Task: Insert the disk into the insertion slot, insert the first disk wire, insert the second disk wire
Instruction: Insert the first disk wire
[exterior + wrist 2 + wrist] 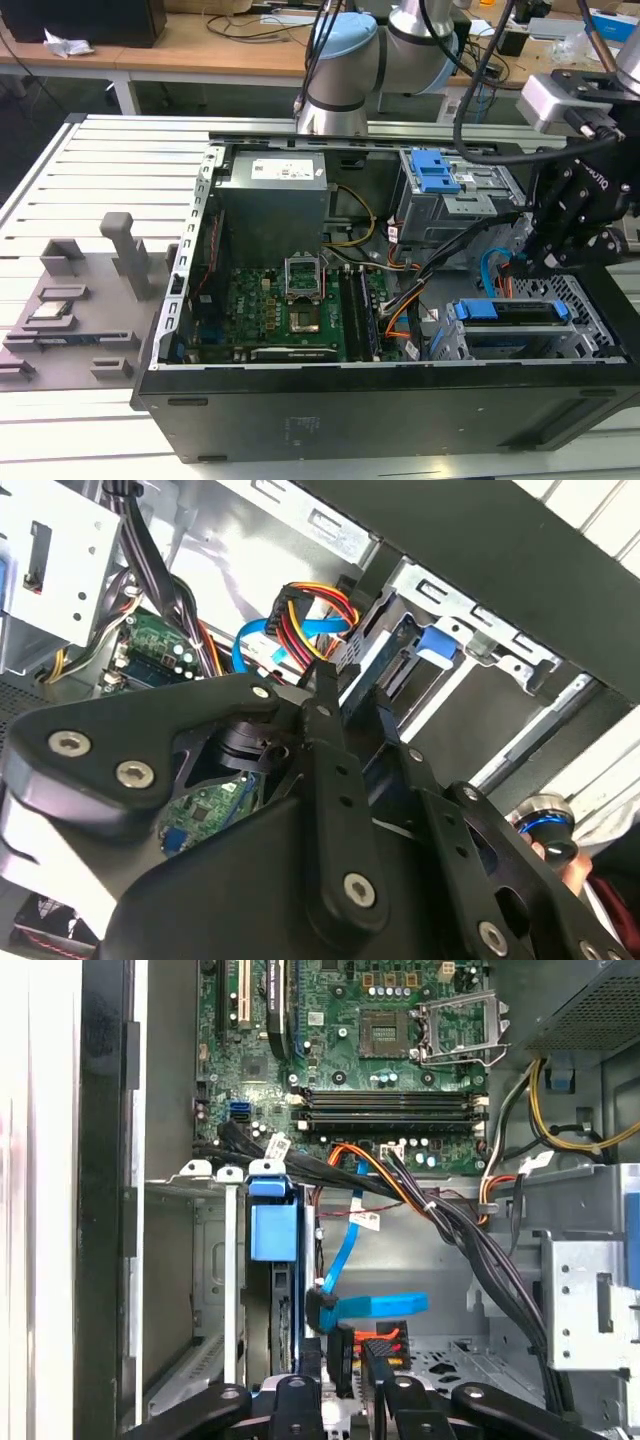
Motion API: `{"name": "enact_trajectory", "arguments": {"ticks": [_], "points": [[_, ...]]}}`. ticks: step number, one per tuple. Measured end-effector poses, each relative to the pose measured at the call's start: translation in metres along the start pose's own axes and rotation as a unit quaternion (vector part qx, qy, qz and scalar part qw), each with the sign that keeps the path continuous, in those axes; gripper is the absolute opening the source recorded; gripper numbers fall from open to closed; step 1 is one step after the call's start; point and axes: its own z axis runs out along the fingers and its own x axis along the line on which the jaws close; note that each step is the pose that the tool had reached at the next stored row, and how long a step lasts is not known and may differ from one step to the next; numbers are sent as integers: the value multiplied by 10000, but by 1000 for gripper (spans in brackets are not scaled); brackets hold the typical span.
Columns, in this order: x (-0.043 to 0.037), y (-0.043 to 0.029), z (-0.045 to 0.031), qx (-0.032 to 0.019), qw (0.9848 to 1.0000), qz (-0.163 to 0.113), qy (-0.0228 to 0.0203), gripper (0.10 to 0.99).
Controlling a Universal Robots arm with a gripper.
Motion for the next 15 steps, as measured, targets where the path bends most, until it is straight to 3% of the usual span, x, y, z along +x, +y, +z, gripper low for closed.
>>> {"name": "enact_trajectory", "arguments": {"ticks": [6,7,8,10,11,15], "points": [[0,-2,32,1,10000,1,22,302],[0,-1,32,1,10000,1,25,290],[0,-1,32,1,10000,1,29,220],[0,-1,32,1,10000,2,35,220],[0,-1,32,1,10000,2,37,165],[26,-2,33,1,10000,3,47,165]]}}
